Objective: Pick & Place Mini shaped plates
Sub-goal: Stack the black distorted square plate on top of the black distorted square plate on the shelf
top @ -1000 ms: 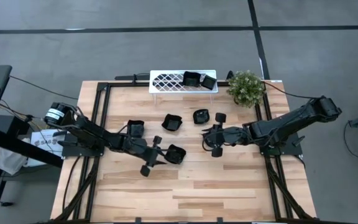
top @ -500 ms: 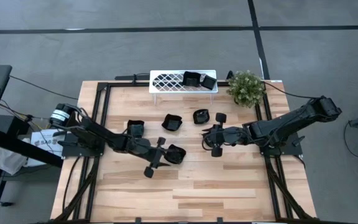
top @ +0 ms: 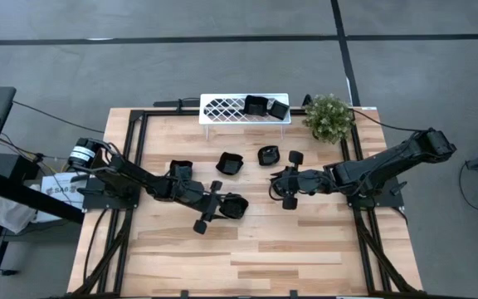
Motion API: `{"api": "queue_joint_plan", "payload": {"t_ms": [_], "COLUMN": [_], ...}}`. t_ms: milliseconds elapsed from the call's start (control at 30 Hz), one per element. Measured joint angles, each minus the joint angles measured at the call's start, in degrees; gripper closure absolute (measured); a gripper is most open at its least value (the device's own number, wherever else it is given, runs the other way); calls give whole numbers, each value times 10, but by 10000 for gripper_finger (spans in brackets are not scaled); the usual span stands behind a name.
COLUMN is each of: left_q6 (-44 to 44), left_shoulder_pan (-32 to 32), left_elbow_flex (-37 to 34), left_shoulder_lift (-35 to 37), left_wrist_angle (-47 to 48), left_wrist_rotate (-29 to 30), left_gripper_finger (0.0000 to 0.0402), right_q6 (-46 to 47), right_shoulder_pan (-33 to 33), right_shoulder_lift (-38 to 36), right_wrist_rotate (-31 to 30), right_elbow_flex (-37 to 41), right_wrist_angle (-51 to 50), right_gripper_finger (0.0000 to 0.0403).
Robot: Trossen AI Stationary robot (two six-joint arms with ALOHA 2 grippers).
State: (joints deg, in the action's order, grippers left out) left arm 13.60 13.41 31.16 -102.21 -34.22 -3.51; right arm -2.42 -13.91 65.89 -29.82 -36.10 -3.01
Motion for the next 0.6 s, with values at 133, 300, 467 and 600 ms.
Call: {"api": "queue_joint_plan", "payload": {"t_ms": [133, 300, 467, 600], "left_q6": [-5, -22, -25, -37], "left_shoulder_pan": [0, 0, 0, 0], "left_elbow_flex": [0, 0, 0, 0], "left_shoulder_lift": [0, 0, 0, 0], "left_wrist_angle": [2, 18, 21, 30], "left_wrist_rotate": [0, 0, 0, 0], "left_gripper_finger": [272, 272, 272, 274], "right_q6": [0, 5, 6, 6], "right_shoulder_pan": [0, 0, 0, 0], "right_shoulder_lift": [0, 0, 0, 0], "right_wrist_rotate": [0, 0, 0, 0], "right_elbow_flex": [0, 0, 0, 0], "right_wrist_angle": [0, 0, 0, 0], "right_gripper_finger": [331, 331, 331, 331]}}
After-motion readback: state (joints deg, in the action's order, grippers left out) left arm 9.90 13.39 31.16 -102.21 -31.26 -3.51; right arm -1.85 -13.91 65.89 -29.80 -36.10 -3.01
